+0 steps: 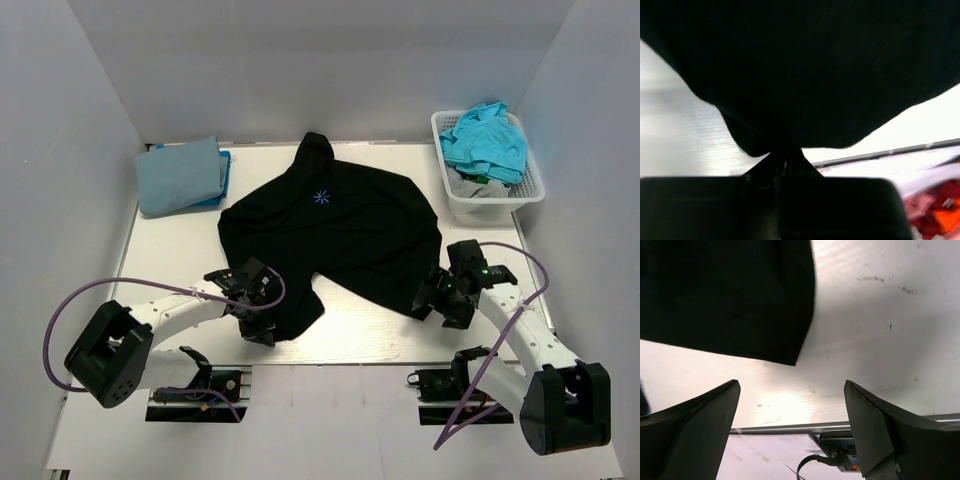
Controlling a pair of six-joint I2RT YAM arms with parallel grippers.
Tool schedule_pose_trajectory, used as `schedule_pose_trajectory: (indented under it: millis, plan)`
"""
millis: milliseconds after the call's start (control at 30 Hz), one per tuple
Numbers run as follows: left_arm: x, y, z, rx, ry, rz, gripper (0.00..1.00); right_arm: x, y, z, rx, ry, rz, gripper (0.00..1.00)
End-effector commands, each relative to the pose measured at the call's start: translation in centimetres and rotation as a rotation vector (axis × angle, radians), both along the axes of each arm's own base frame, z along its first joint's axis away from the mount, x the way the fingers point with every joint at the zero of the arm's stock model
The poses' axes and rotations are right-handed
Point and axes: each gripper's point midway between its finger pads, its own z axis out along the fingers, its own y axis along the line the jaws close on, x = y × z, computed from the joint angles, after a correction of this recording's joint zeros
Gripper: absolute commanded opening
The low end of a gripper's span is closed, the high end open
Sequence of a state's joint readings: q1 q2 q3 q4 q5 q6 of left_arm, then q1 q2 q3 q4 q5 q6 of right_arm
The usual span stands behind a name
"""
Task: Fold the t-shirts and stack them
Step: Flatten out the tshirt
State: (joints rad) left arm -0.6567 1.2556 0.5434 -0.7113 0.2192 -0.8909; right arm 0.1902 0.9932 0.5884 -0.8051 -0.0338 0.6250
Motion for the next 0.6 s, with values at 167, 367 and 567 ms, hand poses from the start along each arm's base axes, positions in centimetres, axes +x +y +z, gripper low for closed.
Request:
schedule_pose_trajectory:
  millis: [167,367,567]
  plan:
    - [4.0,-1.5,3.3,-0.086,-0.231,0.053,0.0,0.9,1.7,-2.4,0.084,0.008,0.01,0.79]
    - [6.3,-2.0,6.4,-0.129,-0.37,0.081,0.0,1.4,2.6,-3.7,0.144,-0.032,0.003,0.62]
    - [9.3,-3.2,10.8,-0.165,-0.513,0.063,0.0,4.9,2.3,-2.5,0.114,-0.136,-0.022,0.0]
